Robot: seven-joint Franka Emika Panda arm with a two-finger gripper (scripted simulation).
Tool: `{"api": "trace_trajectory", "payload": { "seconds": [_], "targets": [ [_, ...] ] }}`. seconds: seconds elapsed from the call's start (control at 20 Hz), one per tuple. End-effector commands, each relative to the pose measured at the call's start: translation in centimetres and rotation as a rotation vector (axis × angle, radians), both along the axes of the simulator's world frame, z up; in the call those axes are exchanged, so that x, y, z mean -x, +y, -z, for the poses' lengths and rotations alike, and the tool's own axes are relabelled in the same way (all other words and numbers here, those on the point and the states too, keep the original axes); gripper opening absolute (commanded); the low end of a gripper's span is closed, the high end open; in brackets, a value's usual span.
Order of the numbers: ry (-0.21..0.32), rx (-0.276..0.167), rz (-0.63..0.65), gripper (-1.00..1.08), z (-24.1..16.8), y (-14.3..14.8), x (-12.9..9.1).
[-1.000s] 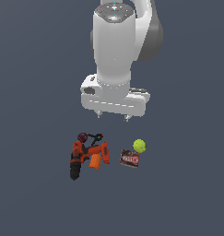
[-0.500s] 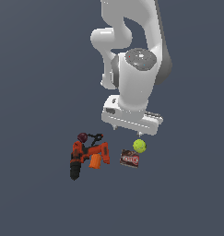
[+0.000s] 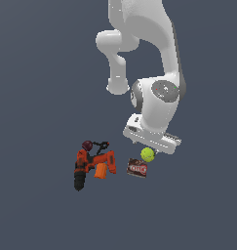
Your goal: Pick up a designated object from a clutter of objects.
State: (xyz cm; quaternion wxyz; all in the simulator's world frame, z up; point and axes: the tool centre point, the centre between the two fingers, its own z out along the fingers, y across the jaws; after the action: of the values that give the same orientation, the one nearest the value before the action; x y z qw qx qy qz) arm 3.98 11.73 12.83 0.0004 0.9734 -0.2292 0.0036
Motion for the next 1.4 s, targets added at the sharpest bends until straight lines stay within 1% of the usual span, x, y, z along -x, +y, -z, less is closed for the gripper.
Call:
{"api": "trace_trajectory", "payload": {
  "seconds": [0.0,0.25,0.45,0.8,1.2,1.35],
  "targets": [
    [0.002,-0.001,0.025,1.00,1.3,1.0,0.2],
    [0.005,-0.002,0.056,1.00,3.0,2.3,0.6],
    [0.007,-0.003,0.068,1.00,3.6,2.8,0.7],
    [0.007,-0.002,0.066,1.00,4.2,2.8,0.8],
    [0.007,-0.003,0.068,1.00,7.7,2.8,0.9],
    [0.007,-0.003,0.069,1.00,8.5,2.8,0.8]
  ]
}}
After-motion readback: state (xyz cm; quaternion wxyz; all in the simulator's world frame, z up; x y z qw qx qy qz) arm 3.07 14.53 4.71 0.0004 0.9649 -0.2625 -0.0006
